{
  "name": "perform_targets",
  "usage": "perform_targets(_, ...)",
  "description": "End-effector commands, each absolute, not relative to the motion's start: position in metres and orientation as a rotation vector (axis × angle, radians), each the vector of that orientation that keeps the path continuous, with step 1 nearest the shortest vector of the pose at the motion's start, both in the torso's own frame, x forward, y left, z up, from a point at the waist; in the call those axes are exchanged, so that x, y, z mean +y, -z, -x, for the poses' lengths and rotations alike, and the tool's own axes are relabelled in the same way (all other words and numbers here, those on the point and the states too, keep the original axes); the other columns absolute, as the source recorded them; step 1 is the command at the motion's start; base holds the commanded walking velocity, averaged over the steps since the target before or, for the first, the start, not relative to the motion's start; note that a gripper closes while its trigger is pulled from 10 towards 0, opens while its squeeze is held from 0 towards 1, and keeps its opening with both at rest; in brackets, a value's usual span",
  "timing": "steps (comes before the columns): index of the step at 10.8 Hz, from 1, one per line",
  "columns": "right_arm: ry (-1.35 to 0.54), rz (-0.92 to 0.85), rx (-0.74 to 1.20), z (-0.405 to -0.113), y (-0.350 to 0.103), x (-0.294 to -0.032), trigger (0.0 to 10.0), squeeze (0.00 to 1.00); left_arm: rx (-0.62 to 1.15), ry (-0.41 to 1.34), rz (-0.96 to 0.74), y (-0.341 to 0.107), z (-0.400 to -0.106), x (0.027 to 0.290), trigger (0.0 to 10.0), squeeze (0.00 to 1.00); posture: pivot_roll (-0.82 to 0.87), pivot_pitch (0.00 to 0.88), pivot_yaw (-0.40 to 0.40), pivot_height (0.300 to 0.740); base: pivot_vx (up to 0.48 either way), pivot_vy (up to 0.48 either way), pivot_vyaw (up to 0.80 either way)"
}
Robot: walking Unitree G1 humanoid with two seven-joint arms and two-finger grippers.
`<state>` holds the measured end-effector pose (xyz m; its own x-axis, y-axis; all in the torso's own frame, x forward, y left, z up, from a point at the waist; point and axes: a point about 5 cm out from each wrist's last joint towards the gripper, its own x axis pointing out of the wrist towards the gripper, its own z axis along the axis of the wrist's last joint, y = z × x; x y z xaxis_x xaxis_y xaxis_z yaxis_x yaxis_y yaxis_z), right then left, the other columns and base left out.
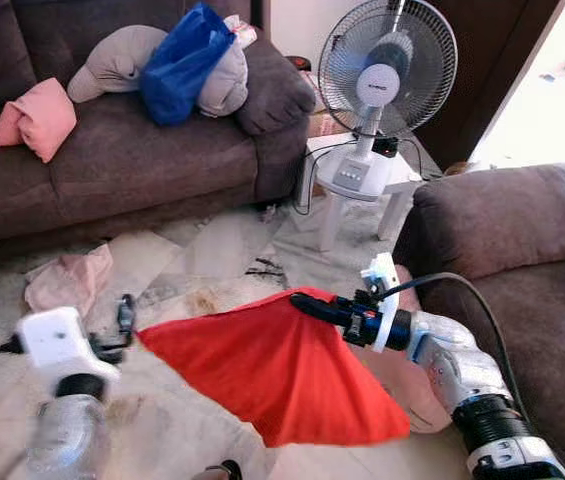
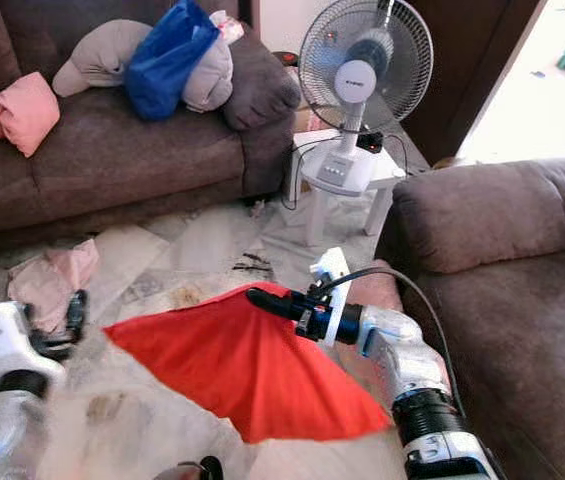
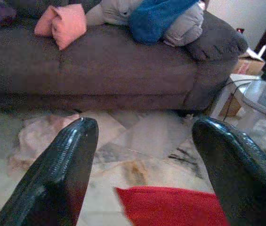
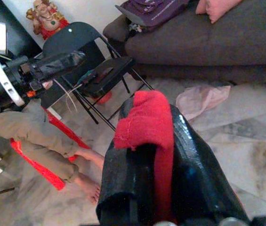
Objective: Move the pillow to the sofa from floor
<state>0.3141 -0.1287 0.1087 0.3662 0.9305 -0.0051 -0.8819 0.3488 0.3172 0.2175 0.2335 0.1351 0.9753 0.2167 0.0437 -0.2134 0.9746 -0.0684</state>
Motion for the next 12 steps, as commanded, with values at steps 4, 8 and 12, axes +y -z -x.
perform_targets(4, -1.311, -0.256, 0.167, -0.311, -0.12, -0.137, 10.0, 0.0, 0.194, 0.261, -0.063, -0.127, -0.189, 0.237, 10.0, 0.0, 0.19, 0.1, -0.039, 0.74, 0.0, 0.0, 0.0)
perform_targets(8, -1.448, -0.264, 0.132, -0.296, -0.13, -0.159, 10.0, 0.0, 0.488, 0.42, -0.184, -0.103, -0.161, 0.263, 10.0, 0.0, 0.18, 0.125, -0.047, 0.74, 0.0, 0.0, 0.0)
perform_targets(12, -1.475, -0.227, 0.169, -0.293, -0.128, -0.164, 10.0, 0.0, 0.754, 0.738, -0.299, -0.092, -0.12, 0.241, 10.0, 0.0, 0.18, 0.134, -0.054, 0.74, 0.0, 0.0, 0.0)
